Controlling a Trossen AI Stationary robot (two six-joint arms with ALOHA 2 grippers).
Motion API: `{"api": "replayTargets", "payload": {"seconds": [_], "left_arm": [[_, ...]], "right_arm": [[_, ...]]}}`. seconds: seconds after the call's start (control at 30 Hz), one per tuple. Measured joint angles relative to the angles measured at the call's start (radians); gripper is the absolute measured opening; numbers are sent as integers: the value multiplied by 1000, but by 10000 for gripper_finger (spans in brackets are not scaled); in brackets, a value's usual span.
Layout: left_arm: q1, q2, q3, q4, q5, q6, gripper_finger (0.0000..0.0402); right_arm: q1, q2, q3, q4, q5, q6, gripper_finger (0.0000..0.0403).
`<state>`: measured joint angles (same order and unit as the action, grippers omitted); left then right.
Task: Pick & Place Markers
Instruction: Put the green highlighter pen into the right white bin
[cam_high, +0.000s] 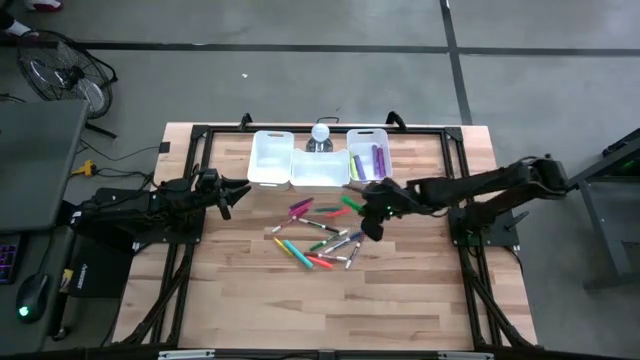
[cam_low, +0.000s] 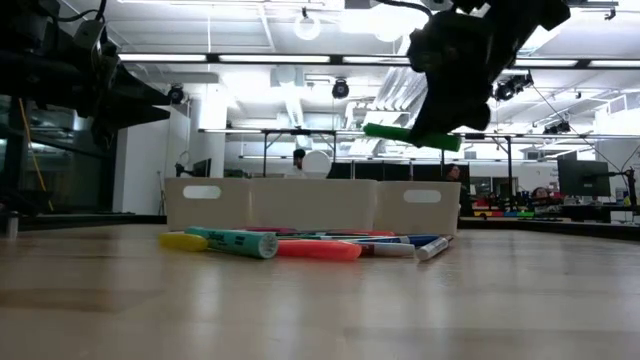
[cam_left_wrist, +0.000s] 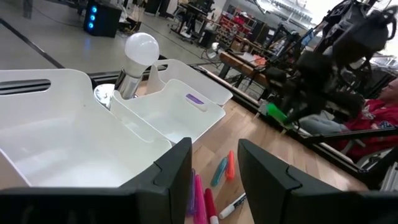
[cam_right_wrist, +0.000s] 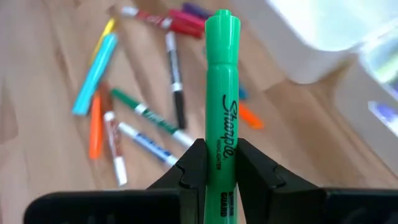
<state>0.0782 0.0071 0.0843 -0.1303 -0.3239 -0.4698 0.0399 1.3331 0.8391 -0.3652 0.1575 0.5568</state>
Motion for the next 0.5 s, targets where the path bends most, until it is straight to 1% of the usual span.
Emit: {"api": "replayTargets", "payload": {"seconds": [0.13, 0.27, 0.5], "left_arm": [[0, 0, 0, 0, 0, 0, 129], [0, 0, 0, 0, 0, 0, 129], [0, 0, 0, 0, 0, 0, 129]], "right_arm": [[-41, -38, -6, -5, 21, 22, 54], [-100, -43, 4, -4, 35, 22, 54], [-255, -43, 10, 6, 36, 72, 55]]}}
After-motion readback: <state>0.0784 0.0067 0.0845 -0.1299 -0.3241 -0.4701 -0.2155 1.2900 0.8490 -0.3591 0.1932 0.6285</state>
